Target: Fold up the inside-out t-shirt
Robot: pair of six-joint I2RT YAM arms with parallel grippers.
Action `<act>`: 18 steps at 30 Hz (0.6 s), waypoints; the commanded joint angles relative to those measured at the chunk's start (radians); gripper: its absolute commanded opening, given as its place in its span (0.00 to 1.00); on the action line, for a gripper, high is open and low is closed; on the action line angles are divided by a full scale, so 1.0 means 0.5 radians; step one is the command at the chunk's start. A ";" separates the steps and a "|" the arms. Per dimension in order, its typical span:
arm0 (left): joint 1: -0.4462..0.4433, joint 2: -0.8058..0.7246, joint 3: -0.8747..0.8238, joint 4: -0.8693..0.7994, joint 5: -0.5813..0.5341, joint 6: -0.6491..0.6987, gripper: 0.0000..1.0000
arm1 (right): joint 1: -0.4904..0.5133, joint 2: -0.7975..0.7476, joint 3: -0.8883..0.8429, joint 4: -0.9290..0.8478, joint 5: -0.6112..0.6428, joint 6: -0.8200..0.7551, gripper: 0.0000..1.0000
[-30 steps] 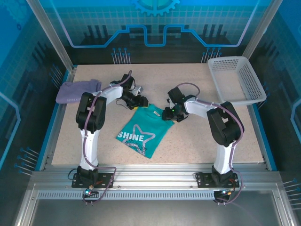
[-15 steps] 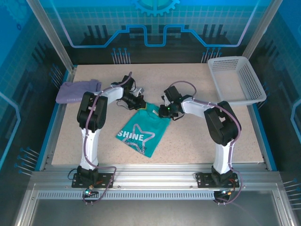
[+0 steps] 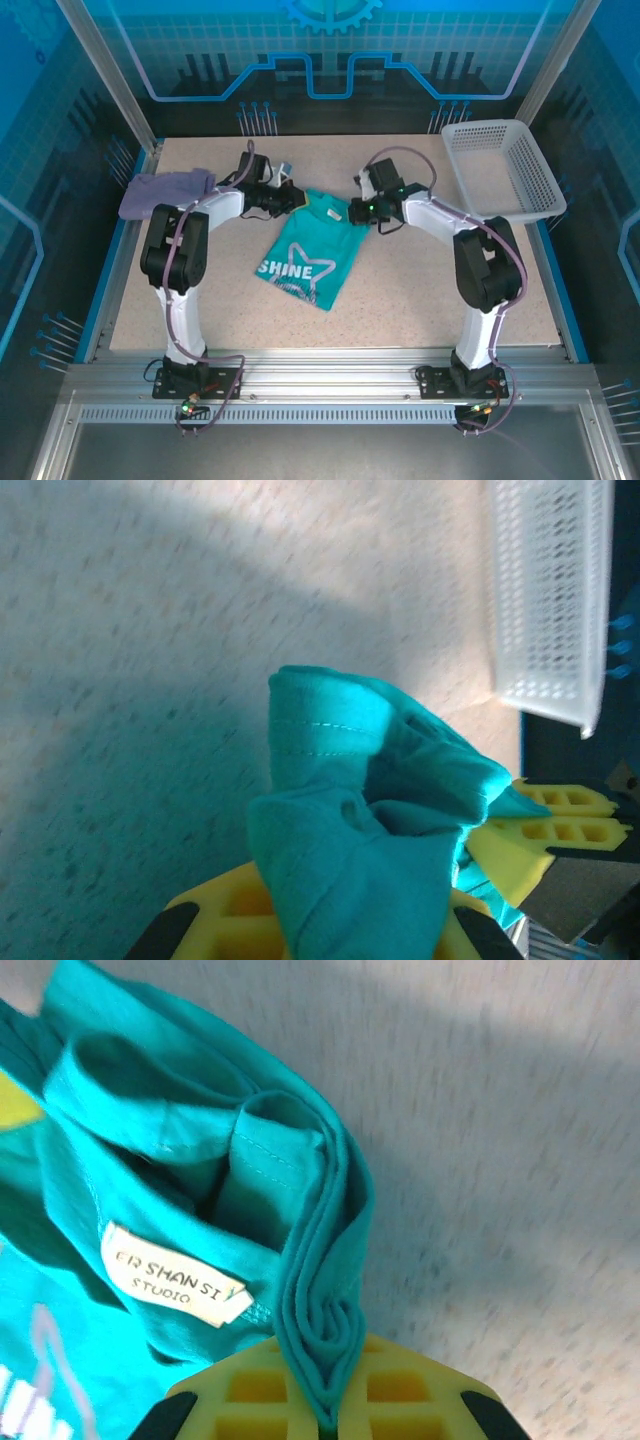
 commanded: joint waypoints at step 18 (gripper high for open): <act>-0.050 -0.582 -0.679 1.303 -0.152 -0.383 0.00 | -0.085 -0.597 -0.057 0.113 -0.257 -0.623 0.01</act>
